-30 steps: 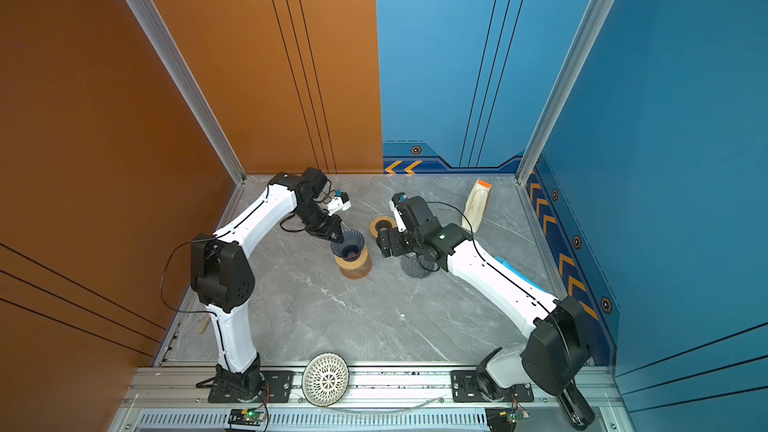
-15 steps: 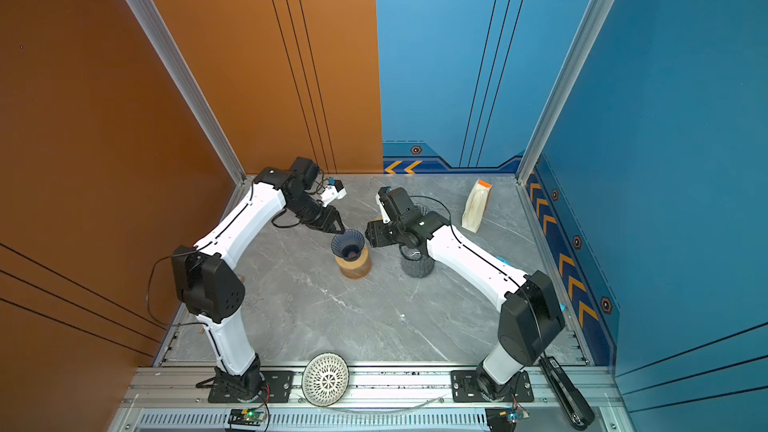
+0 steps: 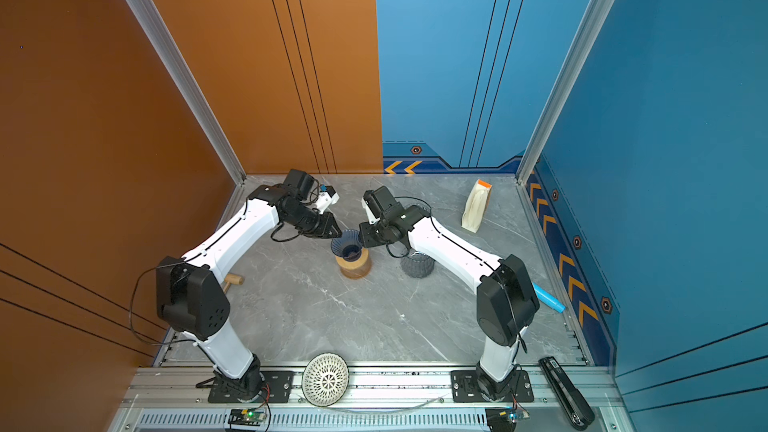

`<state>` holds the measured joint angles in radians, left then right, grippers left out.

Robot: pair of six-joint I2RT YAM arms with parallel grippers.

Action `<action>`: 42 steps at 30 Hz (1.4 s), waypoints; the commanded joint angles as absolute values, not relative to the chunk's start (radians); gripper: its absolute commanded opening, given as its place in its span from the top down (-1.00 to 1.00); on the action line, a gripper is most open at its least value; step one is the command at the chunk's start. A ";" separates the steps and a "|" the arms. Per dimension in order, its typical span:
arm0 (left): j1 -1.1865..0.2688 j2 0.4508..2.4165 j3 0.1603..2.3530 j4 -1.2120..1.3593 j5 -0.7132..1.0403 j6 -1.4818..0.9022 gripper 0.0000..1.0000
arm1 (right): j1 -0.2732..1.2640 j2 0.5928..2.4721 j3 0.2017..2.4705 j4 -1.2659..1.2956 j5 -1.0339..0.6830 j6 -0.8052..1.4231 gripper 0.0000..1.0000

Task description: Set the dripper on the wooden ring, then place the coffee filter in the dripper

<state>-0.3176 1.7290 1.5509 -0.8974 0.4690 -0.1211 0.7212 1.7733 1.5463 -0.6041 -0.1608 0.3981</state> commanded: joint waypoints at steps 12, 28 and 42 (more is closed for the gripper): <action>-0.317 1.718 1.530 -0.858 0.466 -0.136 0.57 | 0.741 1.798 1.586 -0.687 -0.139 0.402 0.49; -0.286 1.672 1.469 -0.857 0.452 -0.141 0.46 | 0.740 1.795 1.578 -0.693 -0.111 0.412 0.64; -0.257 1.607 1.440 -0.823 0.470 -0.164 0.13 | 0.730 1.778 1.565 -0.696 -0.107 0.425 0.69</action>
<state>-0.2665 1.6379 1.4643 -0.8200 0.4866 -0.1589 0.7330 1.7973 1.5677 -0.6559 -0.1295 0.4133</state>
